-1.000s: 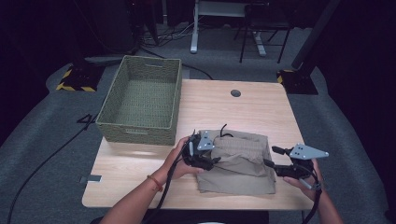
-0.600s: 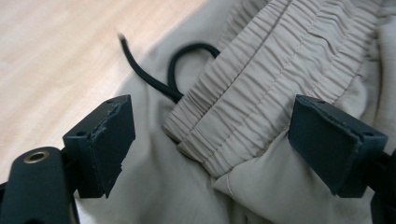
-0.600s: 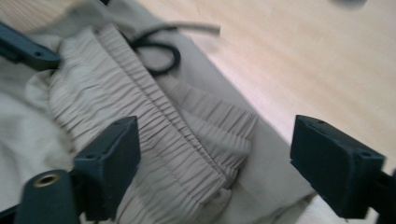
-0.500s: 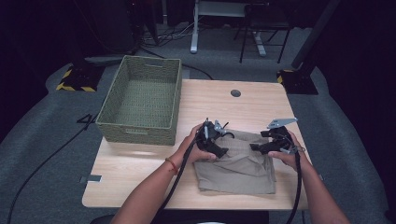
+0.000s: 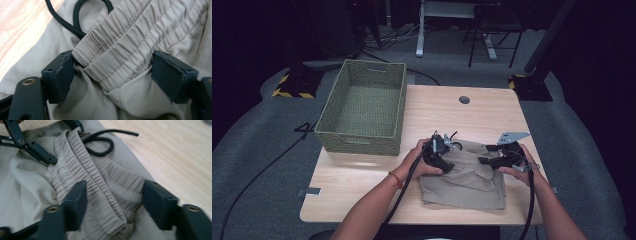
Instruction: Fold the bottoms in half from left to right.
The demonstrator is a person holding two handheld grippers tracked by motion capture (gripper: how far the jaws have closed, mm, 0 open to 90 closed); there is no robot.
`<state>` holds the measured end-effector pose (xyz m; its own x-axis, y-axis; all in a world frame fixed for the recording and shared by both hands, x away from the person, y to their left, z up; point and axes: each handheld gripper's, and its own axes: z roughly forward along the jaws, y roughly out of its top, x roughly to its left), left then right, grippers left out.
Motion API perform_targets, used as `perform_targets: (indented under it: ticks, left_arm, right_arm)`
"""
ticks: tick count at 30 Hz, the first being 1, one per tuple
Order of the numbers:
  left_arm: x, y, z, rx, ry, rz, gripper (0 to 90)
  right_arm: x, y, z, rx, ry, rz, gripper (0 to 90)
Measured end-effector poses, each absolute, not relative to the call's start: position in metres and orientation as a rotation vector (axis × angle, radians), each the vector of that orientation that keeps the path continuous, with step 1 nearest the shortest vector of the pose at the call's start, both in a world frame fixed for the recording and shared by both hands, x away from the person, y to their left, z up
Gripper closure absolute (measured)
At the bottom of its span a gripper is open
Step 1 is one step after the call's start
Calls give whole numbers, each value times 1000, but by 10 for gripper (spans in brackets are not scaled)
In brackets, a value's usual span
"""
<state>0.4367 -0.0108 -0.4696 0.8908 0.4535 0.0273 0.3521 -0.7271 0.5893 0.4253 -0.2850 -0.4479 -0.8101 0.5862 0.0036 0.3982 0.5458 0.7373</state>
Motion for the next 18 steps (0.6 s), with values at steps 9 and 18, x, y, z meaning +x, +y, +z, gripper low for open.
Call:
perform_targets:
  ticks: [9, 18]
  left_arm:
    - [401, -4, -454, 2429, 434, 487, 559]
    - [392, 14, -444, 2400, 496, 432, 336]
  right_arm:
    - [400, -280, -430, 655, 2518, 1175, 826]
    - [401, -269, -425, 716, 2492, 1182, 490]
